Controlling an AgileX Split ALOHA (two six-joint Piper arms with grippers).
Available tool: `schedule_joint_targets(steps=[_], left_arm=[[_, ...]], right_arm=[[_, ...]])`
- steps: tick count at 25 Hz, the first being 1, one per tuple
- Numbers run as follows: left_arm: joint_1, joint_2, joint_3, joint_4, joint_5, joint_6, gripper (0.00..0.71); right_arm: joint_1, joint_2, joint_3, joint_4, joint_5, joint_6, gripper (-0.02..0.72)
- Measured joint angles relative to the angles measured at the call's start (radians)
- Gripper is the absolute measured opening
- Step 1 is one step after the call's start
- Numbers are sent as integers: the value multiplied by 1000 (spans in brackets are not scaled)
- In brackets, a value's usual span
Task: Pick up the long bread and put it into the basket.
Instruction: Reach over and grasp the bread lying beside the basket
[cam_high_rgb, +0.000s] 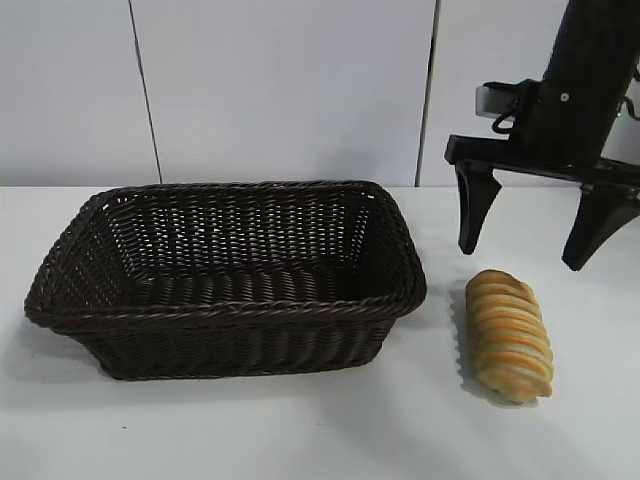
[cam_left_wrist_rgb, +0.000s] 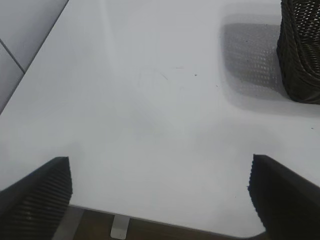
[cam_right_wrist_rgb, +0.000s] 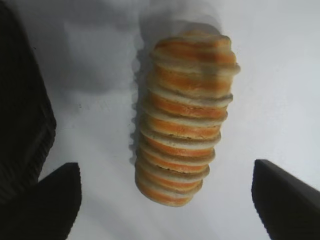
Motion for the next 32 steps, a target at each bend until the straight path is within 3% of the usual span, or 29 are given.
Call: schedule_joint_targets(steps=[9,28,30,32], left_arm=[[0,0,0,0,0,0,694],[0,0,0,0,0,0,694],[0,0,0,0,0,0,694],[0,0,0,0,0,0,694]], right_arm=[[0,34,-1,-20,-73,0,638],[23,98,-2,-70,-104,25,636],[23,98,-2,-84,-101,31,592],[23,98,-2,-94,-96,36,429]])
